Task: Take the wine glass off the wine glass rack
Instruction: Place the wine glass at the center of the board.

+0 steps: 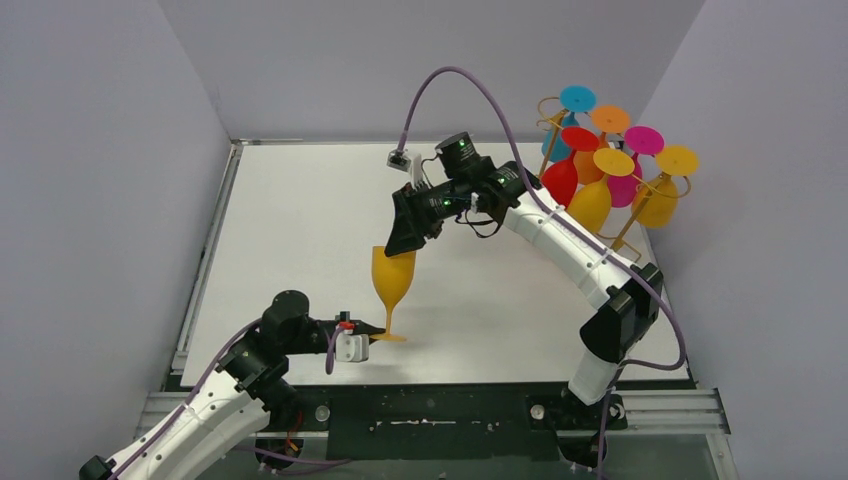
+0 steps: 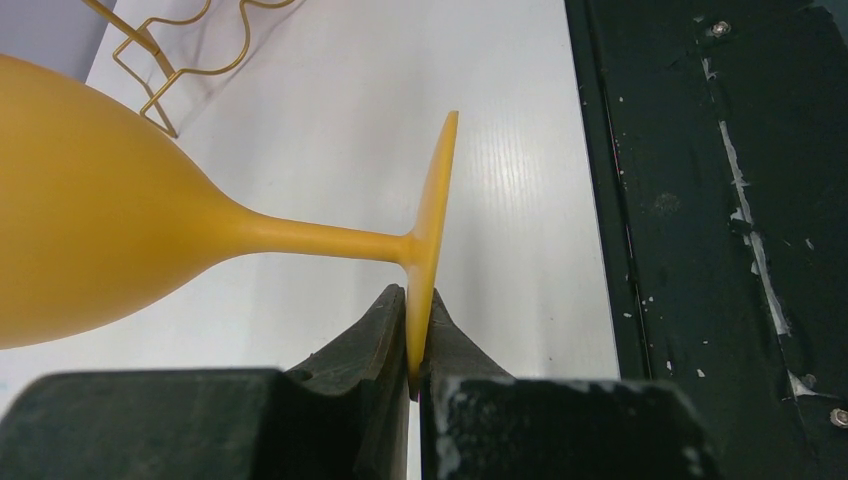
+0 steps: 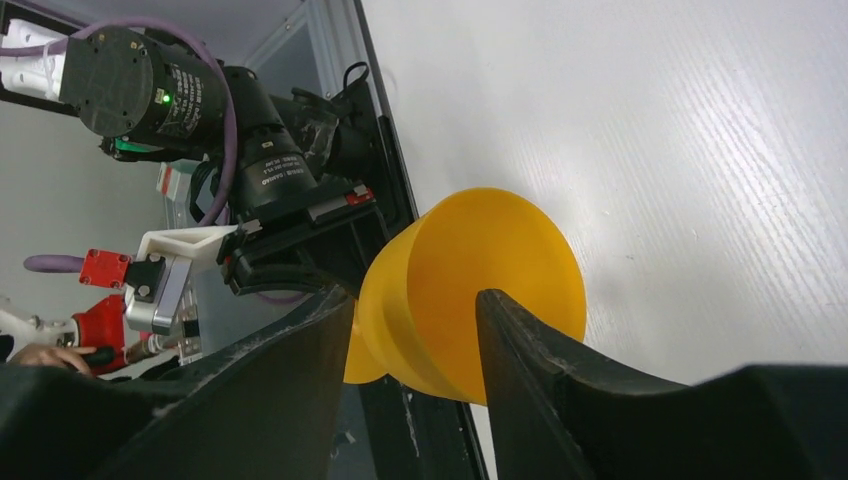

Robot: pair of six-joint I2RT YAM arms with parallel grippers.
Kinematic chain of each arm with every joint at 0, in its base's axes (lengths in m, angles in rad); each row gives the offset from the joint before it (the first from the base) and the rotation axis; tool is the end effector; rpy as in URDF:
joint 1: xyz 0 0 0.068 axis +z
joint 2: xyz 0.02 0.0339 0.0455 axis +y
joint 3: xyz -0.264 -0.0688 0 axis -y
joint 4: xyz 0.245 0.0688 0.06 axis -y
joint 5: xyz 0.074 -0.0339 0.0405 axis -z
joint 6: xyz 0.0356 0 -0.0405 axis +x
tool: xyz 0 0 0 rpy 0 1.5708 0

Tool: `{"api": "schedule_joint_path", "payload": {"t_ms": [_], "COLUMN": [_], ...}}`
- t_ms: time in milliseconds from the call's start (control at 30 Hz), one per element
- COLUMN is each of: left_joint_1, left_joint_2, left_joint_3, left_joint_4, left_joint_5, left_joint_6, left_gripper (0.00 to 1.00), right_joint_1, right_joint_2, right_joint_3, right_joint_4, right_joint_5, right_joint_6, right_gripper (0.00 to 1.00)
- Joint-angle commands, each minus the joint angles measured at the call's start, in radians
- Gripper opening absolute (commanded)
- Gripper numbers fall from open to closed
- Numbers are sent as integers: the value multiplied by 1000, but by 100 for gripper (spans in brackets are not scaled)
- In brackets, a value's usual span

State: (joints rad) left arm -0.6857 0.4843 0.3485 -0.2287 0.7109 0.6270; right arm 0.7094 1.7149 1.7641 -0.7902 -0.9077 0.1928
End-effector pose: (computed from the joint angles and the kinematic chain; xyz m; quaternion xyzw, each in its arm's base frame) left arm 0.0871 -0.1013 0.2267 0.6275 0.4912 -0.3021 0.5231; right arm 0.2628 0.2626 0.3820 -0.3810 0.7501 0.5190 0.1511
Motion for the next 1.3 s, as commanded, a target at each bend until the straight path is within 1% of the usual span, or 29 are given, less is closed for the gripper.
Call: {"api": "schedule_joint_path", "payload": {"t_ms": [0,200,367,633,667,733,800,833,933,1033,1233,1267], "left_joint_1": [-5,-5,-6,-6,-6,-6,-6,-6,-6,-6,-5,-5], "left_joint_2": [8,21,10,6,1,-12,-28,-35,-52,-61,-65,-67], "left_joint_3": [5,8,-1,-6,-7,-13,-19,-19,-19,-20,-8,-7], "left_joint_4": [28,17,24,25,27,36,41,42,50,53,46,45], "left_joint_5": [-3,-7,-14,-21,-24,-25,-25,-27,-35,-61,-136,-151], "left_joint_6": [35,50,43,42,42,26,12,7,-9,-19,-51,-58], "left_gripper": [0,0,0,0,0,0,6,13,25,34,48,54], "right_joint_1": [13,28,29,29,29,30,32,33,34,34,58,62], "right_joint_2": [33,66,71,62,59,50,33,22,-1,-5,-15,-19], "right_joint_3": [89,132,140,142,138,129,109,95,71,66,52,47], "right_joint_4": [-104,-152,-153,-146,-143,-132,-106,-85,-41,-38,-21,-9], "right_joint_5": [-98,-110,-137,-143,-143,-139,-111,-104,-78,-42,135,160], "right_joint_6": [-68,-91,-101,-98,-96,-95,-87,-78,-61,-57,-62,-59], "right_gripper": [46,41,30,2,0,0,0,0,0,0,0,0]}}
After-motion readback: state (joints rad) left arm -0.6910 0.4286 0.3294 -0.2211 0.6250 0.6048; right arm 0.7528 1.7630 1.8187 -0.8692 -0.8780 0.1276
